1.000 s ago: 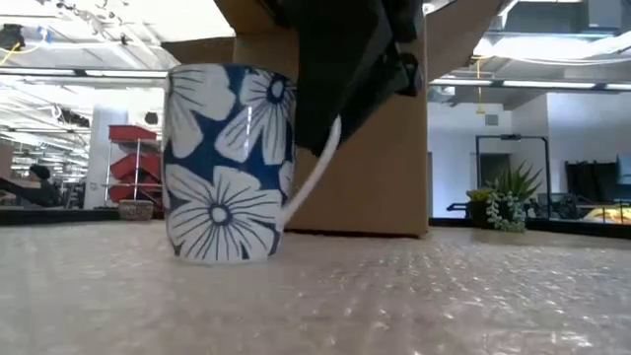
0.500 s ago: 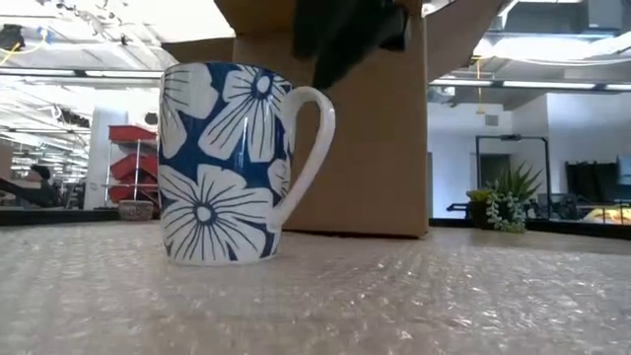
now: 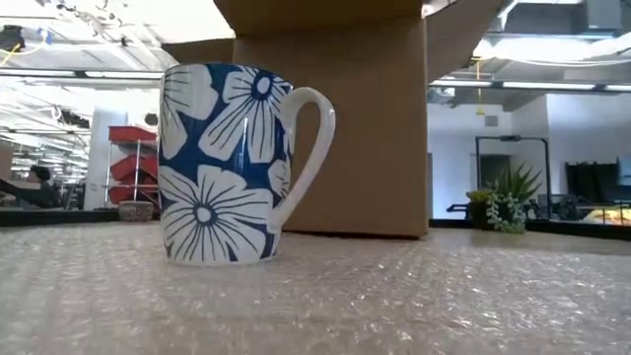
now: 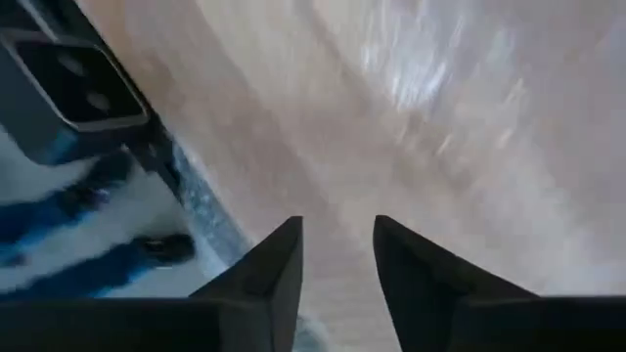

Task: Wrap mug
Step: Wrap the white blue mug with the transparent bubble wrap

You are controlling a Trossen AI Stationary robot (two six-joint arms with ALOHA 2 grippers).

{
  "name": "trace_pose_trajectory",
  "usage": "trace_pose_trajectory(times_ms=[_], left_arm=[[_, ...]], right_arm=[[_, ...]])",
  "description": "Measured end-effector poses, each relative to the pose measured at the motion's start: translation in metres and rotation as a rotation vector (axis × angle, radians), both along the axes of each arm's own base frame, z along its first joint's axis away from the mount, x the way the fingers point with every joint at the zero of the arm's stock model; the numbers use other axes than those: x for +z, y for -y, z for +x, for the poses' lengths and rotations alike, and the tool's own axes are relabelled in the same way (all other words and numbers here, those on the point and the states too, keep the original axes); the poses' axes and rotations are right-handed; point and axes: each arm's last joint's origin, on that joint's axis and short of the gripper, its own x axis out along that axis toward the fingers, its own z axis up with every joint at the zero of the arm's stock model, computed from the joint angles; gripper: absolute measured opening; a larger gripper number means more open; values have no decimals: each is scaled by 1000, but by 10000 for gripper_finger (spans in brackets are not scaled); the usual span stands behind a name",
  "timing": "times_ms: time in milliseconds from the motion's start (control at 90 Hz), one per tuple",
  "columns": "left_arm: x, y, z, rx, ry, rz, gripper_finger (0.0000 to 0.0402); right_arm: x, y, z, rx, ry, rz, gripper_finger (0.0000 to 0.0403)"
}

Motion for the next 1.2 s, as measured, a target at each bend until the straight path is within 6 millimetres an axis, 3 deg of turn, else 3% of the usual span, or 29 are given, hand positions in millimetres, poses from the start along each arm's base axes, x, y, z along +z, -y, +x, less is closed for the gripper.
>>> trace_pose_trajectory(times_ms=[200, 378, 578, 744, 900, 1044, 1200], left_arm=[[-37, -18, -1, -88, -150, 76, 77], [-72, -23, -4, -162, -157, 69, 34], [-100, -14, 1, -131, -32, -130, 3], [-92, -4, 6, -64, 51, -205, 1], [-66, 5, 11, -66, 81, -209, 0], [-46, 5, 4, -51, 23, -134, 0], [-37, 9, -10, -36, -45, -106, 0]], right_arm=[[-36, -14, -30, -88, -56, 41, 74], [-43, -8, -39, -72, -136, 20, 61], [-41, 16, -45, 47, -281, -122, 58], [-39, 41, -48, 185, -417, -244, 58], [-30, 53, -50, 228, -469, -291, 58], [1, 53, -55, 163, -383, -264, 58], [42, 60, -78, -61, -331, -249, 60]])
